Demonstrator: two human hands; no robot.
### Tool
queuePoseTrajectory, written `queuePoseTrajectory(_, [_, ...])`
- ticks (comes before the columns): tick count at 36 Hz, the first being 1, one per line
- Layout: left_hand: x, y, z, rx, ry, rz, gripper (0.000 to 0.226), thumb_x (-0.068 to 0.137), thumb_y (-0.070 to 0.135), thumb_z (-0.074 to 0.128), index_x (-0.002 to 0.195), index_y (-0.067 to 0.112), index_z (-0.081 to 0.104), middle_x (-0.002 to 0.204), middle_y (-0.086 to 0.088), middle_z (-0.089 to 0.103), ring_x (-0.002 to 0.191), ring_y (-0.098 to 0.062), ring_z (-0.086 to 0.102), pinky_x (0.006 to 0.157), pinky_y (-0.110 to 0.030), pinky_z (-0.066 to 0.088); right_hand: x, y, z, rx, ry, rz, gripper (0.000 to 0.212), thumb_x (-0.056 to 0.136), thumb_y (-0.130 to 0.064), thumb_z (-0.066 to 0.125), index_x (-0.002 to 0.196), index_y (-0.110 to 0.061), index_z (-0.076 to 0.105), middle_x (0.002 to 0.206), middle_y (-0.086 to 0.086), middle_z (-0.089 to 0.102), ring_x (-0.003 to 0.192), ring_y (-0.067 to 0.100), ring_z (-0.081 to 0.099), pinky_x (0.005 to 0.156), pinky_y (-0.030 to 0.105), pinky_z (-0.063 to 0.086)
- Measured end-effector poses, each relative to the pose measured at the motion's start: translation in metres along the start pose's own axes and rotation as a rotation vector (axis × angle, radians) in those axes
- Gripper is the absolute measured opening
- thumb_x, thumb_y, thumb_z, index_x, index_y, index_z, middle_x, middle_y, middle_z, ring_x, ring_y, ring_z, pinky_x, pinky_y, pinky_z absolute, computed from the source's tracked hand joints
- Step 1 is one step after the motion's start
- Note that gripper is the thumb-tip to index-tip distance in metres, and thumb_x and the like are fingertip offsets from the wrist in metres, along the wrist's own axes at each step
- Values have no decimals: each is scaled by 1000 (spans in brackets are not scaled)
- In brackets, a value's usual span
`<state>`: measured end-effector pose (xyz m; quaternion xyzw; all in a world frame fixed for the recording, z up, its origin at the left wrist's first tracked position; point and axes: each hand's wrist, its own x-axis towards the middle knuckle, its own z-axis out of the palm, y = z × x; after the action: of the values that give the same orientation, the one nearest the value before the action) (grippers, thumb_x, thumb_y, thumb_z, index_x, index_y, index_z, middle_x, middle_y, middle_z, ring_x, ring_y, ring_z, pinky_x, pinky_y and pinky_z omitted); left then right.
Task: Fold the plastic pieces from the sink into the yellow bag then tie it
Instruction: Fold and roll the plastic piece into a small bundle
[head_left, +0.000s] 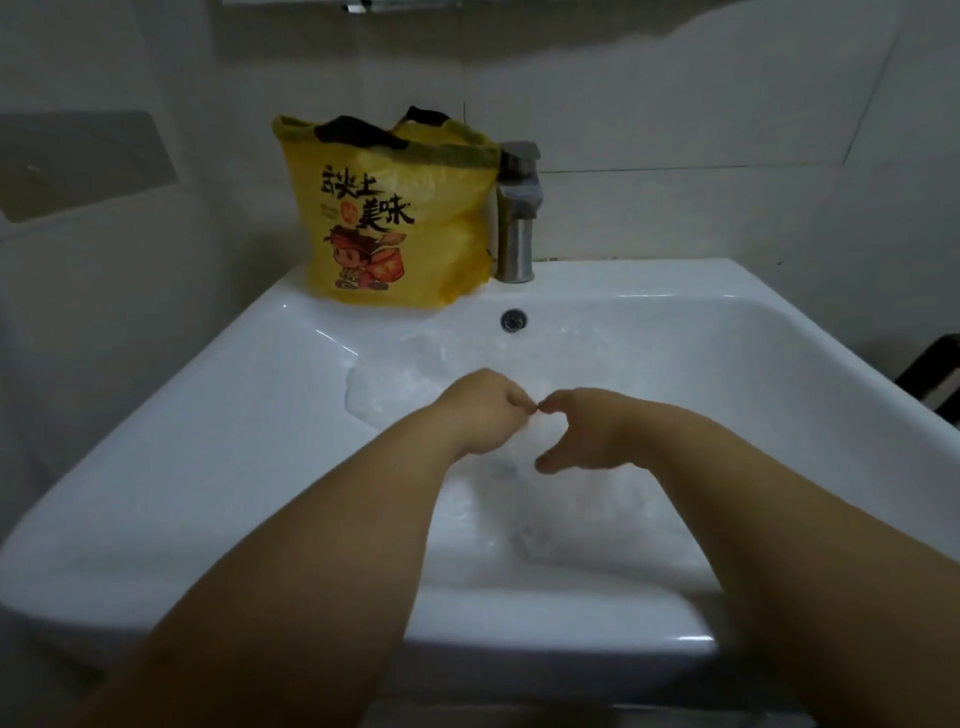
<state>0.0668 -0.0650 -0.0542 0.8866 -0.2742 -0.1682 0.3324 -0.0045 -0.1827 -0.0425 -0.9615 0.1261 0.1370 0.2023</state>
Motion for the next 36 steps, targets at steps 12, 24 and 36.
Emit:
queuePoseTrajectory(12, [0,7,-39,-1209,76,101,21,98,0,42,95,12,60,87,-7,65,66,-14,67,56,-24,55,8,7,-10,364,362,-169,56,88,-35,66,138,-21,47,139,6,49,122,21,50,88,23,39])
queuePoseTrajectory(24, [-11,5,-43,-1280,36,84,60,87,53,57,133,15,55,124,-9,64,102,-24,67,87,-37,55,-11,-14,-14,742,509,-273,16,96,-19,53,101,-16,68,99,9,70,93,28,66,86,40,56])
queuePoseTrajectory(36, [-19,11,-22,-629,107,138,82,76,61,67,144,24,40,120,18,54,119,-7,49,95,-29,40,-19,-10,-23,1534,-82,-381,36,95,-22,34,94,-5,66,92,15,67,84,27,64,85,44,49])
